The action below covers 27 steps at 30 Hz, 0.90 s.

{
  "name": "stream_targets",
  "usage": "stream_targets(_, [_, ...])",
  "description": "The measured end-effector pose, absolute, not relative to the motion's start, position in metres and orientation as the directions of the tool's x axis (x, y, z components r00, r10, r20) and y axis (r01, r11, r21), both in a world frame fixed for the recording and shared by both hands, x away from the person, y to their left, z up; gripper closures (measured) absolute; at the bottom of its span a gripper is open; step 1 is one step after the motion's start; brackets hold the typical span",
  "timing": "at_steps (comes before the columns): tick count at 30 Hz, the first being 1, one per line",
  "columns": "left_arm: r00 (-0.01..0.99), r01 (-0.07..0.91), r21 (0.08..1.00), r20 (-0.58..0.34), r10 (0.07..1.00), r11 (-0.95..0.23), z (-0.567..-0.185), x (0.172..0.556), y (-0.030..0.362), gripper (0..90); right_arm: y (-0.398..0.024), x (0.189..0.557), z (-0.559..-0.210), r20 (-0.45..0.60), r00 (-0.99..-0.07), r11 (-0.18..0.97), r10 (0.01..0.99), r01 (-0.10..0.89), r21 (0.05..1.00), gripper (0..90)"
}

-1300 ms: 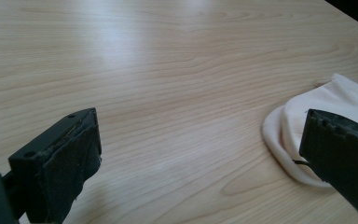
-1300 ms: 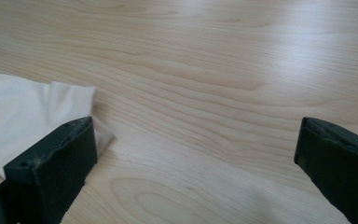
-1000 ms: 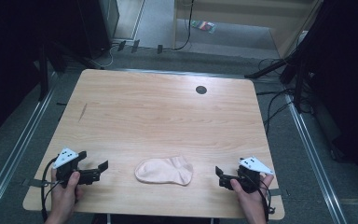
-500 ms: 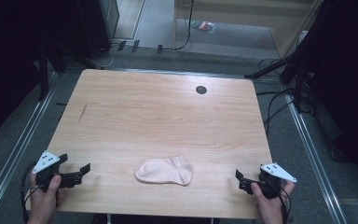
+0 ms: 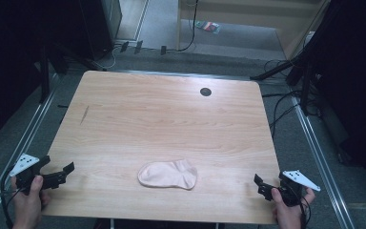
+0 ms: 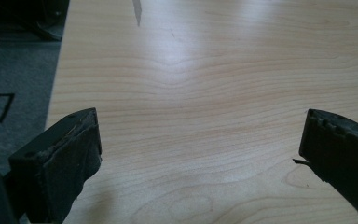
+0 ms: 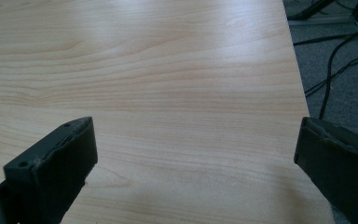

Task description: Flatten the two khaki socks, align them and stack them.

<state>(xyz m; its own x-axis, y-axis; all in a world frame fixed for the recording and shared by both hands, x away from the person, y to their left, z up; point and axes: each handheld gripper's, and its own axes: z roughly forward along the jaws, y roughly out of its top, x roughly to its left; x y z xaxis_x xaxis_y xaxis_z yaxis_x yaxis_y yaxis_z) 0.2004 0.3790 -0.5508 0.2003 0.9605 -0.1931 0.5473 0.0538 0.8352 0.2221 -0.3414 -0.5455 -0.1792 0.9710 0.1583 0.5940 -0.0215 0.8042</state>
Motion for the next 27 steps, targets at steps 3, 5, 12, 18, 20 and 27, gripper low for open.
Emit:
stream_targets(3, [0.197, 0.558, 0.829, -0.178, 0.964, 0.038, -0.5524, 0.2035, 0.3756, 0.0, -0.3394, 0.2237, -0.5471, 0.150, -0.167, -0.020, 0.975, 0.601, 0.799, 0.0])
stream_targets(5, [0.204, 0.561, 0.828, -0.170, 0.964, 0.028, -0.5529, 0.2041, 0.3746, 0.0, -0.3389, 0.2242, -0.5475, 0.146, -0.170, -0.016, 0.975, 0.599, 0.801, 0.0])
stream_targets(12, [0.198, 0.564, 0.823, -0.211, 0.957, 0.065, -0.5535, 0.2053, 0.3786, 0.0, -0.3394, 0.2253, -0.5481, 0.163, -0.170, -0.027, 0.972, 0.607, 0.794, 0.0])
stream_targets(18, [0.203, 0.576, 0.815, -0.212, 0.956, 0.058, -0.5537, 0.2071, 0.3779, 0.0, -0.3384, 0.2268, -0.5490, 0.152, -0.166, -0.018, 0.974, 0.614, 0.789, 0.0])
stream_targets(20, [0.200, 0.578, 0.814, -0.216, 0.956, 0.062, -0.5538, 0.2076, 0.3781, 0.0, -0.3384, 0.2269, -0.5490, 0.153, -0.165, -0.020, 0.974, 0.614, 0.789, 0.0])
stream_targets(27, [0.201, 0.582, 0.810, -0.220, 0.955, 0.065, -0.5541, 0.2082, 0.3784, 0.0, -0.3379, 0.2276, -0.5493, 0.153, -0.163, -0.020, 0.975, 0.617, 0.787, 0.0])
